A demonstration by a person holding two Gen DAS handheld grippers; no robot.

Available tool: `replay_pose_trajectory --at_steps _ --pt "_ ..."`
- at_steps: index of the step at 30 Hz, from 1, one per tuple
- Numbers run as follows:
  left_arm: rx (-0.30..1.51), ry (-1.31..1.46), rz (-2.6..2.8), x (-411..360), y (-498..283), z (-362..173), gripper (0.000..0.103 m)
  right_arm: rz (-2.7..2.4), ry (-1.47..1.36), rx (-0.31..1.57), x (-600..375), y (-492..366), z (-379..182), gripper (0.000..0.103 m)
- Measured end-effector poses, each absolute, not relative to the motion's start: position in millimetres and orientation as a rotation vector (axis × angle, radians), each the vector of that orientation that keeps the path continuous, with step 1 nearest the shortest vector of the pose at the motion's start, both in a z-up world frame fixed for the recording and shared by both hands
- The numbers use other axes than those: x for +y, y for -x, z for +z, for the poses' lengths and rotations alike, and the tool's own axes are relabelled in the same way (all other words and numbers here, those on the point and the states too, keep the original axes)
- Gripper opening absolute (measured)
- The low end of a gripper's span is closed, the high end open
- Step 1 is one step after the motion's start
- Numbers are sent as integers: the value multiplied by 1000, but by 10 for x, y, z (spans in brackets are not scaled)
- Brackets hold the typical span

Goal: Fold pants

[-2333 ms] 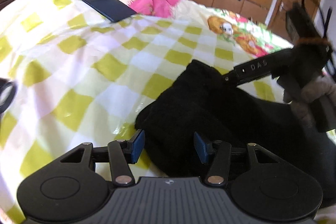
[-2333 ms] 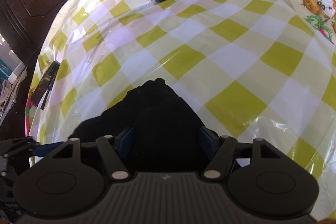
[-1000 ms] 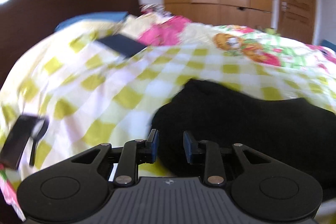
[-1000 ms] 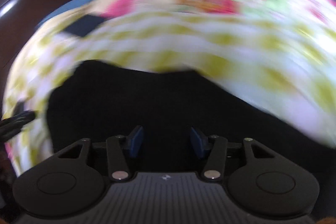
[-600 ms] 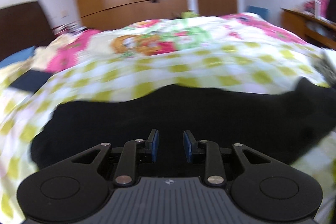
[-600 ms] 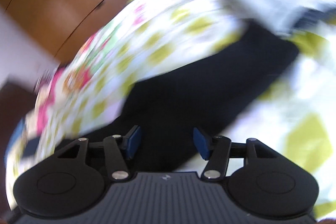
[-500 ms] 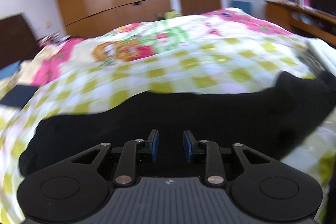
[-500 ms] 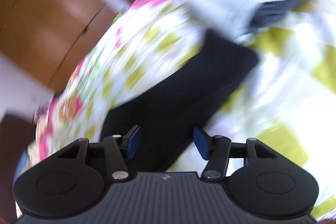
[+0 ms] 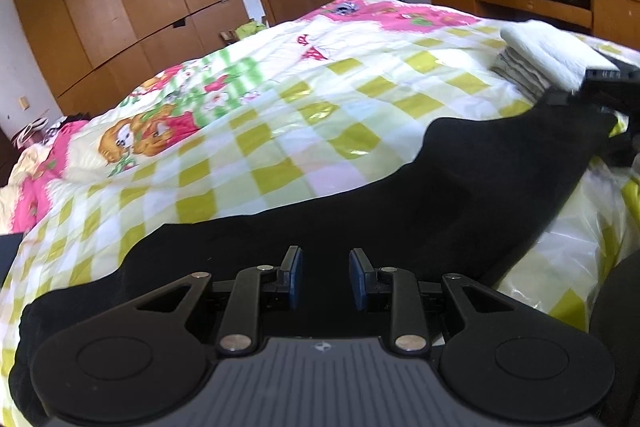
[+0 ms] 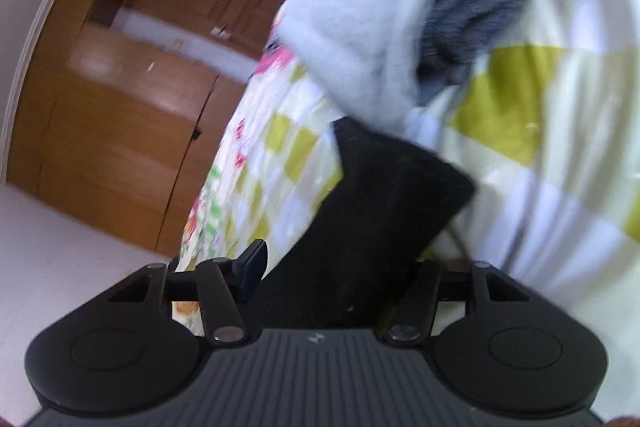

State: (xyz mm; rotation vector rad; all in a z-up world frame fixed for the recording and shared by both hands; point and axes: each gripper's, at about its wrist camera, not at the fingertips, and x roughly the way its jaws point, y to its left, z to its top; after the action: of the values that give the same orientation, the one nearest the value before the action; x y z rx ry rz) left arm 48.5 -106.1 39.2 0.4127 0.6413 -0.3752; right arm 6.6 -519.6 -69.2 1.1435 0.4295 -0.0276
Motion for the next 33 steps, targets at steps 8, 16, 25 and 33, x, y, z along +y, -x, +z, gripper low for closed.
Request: replay_pose_trajectory --at_steps 8,16,25,33 --pt "622 -498 -425 -1371 -607 199 43 47 -1302 440 -5370 -23 -674 9" --pt "695 -617 -510 -1760 -620 -252 43 -35 -1226 463 -5352 378 -519 9" --pt "662 -555 -542 -1628 -476 -186 49 -22 -1340 437 -5294 314 -706 35" --pt "672 -462 -497 -1219 -507 -227 50 161 -1115 393 -4746 -4 319 14"
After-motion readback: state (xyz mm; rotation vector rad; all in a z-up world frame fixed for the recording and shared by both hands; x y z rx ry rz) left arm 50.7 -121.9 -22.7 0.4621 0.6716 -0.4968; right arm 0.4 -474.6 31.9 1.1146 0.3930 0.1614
